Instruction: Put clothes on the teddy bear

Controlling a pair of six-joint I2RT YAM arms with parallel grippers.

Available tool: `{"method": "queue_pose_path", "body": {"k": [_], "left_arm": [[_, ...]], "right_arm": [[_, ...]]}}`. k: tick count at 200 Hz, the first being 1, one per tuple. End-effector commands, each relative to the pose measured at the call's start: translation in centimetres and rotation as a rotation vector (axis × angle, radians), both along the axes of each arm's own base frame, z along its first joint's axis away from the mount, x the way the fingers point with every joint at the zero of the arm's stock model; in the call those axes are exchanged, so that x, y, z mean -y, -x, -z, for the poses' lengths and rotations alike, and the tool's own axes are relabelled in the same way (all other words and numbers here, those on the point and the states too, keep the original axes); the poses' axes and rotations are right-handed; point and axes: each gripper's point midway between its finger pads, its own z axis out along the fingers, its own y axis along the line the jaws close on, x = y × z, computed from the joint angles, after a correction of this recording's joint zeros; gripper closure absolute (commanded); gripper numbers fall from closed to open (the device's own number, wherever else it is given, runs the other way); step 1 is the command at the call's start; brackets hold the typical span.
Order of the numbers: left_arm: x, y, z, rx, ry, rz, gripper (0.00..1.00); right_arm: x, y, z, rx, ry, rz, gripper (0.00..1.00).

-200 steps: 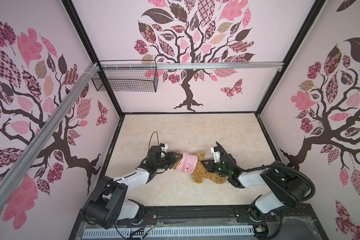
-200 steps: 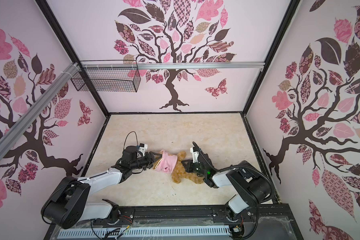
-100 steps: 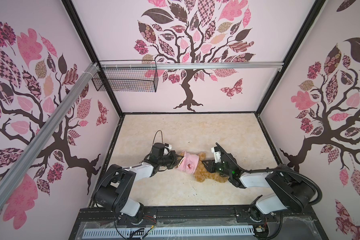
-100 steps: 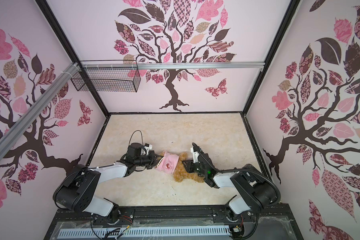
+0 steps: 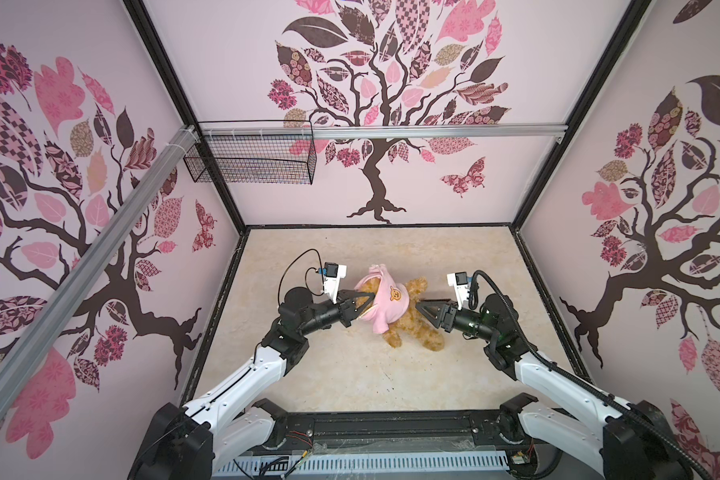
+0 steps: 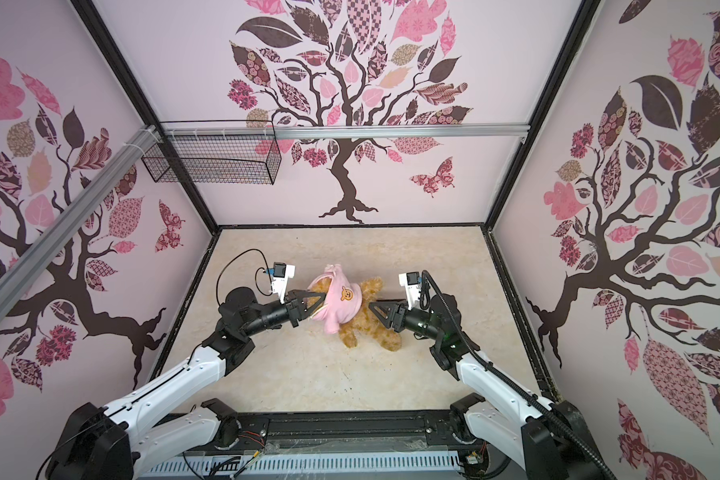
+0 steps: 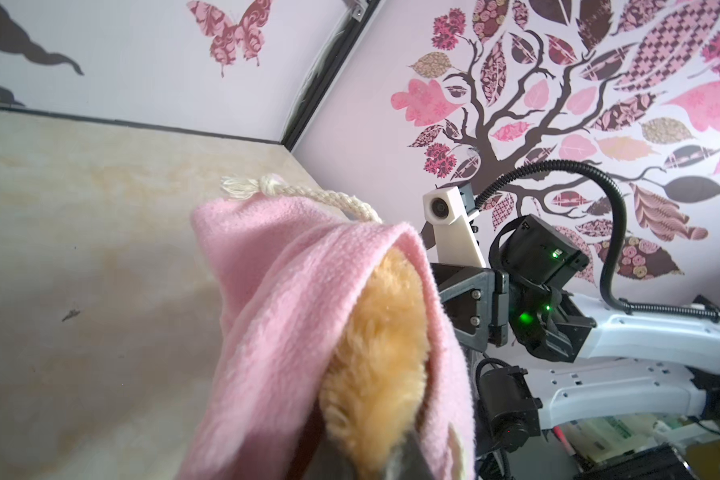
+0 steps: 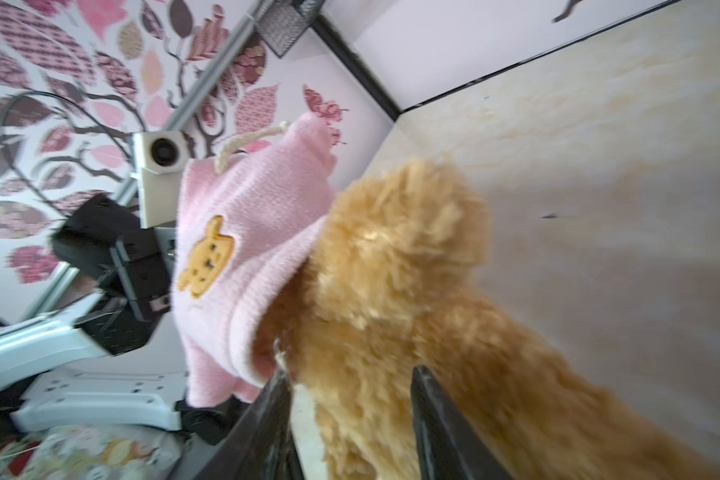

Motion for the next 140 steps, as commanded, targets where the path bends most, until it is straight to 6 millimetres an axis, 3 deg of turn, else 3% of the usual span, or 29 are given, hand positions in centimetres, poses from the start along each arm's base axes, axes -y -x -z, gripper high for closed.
{"method": "queue_pose_path", "body": {"k": [1, 29, 61, 99, 119, 140], "left_arm": [[0.2, 0.3, -0.7, 0.136, -0.021, 0.012, 1.00], [0.4, 0.6, -1.1, 0.148, -0.012, 0.020, 1.00], [0.4, 0.7, -1.0, 0.140, -0.008, 0.020, 1.00], [0.3, 0.8, -0.9, 0.144, -0.009, 0.017, 1.00], [0.2, 0.3, -0.4, 0.114, -0.018, -0.008, 1.00], [-0.9, -1.9, 1.4, 0.011, -0.057, -0.146, 1.00]], "right_arm": [[-2.2, 2.8, -2.7, 0.029, -0.080, -0.170, 0.50], [-3.9, 3.1, -2.1, 0.038, -0.040, -0.186, 0.50], [-4.2, 2.3, -0.8, 0.006, -0.028, -0.167, 0.59], [-4.2, 1.7, -0.6, 0.029, -0.022, -0.148, 0.67], [-4.4, 1.9, -1.4, 0.050, -0.045, -0.159, 0.80], [-4.8, 2.3, -2.4, 0.058, -0.069, -0.179, 0.98]]}}
